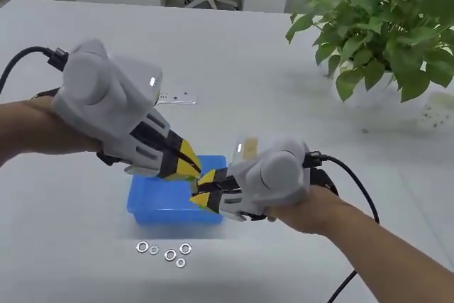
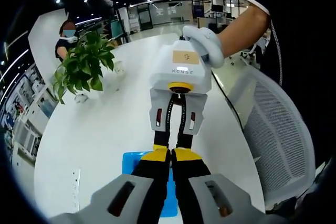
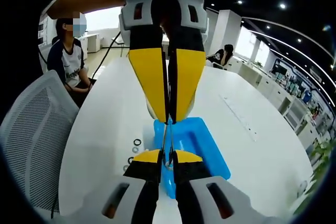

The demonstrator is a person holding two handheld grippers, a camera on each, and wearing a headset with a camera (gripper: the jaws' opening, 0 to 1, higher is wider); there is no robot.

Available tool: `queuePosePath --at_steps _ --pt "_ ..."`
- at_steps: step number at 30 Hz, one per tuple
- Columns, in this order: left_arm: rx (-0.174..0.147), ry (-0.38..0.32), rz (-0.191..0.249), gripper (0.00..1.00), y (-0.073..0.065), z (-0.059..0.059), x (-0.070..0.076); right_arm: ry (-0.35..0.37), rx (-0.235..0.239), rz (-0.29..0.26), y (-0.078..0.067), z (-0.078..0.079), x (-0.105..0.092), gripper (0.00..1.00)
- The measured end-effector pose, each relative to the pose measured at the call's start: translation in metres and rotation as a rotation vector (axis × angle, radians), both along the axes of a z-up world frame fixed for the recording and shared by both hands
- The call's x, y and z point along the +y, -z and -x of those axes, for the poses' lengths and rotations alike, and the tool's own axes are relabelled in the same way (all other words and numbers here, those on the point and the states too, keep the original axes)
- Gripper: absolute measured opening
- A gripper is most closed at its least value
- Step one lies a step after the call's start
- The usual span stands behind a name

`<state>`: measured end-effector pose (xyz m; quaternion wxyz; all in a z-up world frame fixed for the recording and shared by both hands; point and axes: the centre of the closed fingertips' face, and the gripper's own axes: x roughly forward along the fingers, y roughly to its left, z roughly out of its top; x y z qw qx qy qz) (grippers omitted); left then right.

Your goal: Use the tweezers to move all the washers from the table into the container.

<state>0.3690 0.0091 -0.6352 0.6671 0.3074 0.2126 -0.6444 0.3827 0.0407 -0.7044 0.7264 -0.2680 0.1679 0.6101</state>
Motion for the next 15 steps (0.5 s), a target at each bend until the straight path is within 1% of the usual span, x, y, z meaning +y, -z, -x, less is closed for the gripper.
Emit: queuePosePath --at_steps 6,15 --pt "-0.011 -0.005 -0.006 0.05 0.002 -0.012 0.003 -0.001 -0.01 -0.001 0.001 -0.012 0.002 0.1" --pt "-0.015 -0.017 -0.023 0.05 0.014 -0.028 0.006 -0.002 -0.011 0.007 0.012 -0.029 0.006 0.1"
